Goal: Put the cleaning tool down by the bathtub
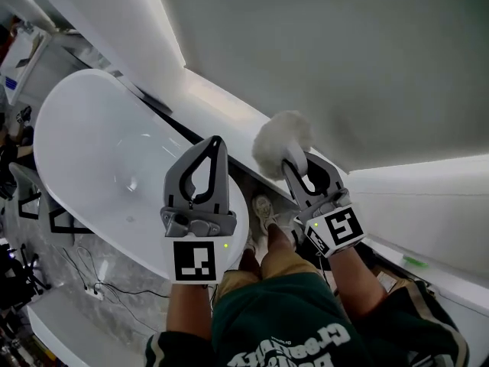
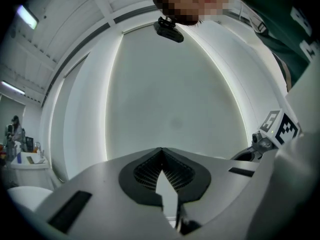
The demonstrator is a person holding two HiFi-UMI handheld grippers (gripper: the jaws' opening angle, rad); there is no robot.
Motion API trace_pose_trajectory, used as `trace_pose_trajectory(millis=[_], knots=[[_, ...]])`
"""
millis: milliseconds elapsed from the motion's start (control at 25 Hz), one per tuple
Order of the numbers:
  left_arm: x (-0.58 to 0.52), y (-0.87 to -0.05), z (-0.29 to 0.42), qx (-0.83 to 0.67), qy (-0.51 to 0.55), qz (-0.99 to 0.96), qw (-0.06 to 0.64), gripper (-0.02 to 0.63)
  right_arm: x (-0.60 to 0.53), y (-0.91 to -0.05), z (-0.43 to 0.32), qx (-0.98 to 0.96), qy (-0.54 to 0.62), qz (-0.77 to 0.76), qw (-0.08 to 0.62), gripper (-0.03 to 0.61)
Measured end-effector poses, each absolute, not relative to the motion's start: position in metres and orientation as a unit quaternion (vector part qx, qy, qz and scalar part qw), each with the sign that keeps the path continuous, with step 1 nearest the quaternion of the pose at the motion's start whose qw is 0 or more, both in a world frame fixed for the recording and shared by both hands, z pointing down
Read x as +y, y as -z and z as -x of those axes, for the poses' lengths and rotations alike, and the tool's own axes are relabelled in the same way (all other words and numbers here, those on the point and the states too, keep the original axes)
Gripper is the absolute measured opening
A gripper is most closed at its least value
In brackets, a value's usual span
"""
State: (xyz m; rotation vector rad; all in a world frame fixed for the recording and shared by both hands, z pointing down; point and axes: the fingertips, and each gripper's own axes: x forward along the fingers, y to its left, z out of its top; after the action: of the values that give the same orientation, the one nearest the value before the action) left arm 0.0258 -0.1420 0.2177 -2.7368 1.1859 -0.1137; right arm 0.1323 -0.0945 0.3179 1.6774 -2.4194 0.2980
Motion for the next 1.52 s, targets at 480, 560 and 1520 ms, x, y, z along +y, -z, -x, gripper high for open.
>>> trace_pose_trajectory(millis=[480,560,1520], knots=[[-0.171,-0.278,-0.039,0.408,0.074,0.908,0.057,0.005,-0.141,-0.410,-0.136,-0.821,-0.140,-0.528,0.167,0.092],[-0.173,-0.288,-0.037,0.411,0.075,0.908,0.042,0.005,-0.144,-0.422,-0.131,-0.820,-0.148,-0.521,0.184,0.092],[-0.198,-0.327,-0.015,0.464,0.078,0.882,0.002,0.005,-0.189,-0.559,-0.127,-0.803,-0.220,-0.461,0.306,0.092]])
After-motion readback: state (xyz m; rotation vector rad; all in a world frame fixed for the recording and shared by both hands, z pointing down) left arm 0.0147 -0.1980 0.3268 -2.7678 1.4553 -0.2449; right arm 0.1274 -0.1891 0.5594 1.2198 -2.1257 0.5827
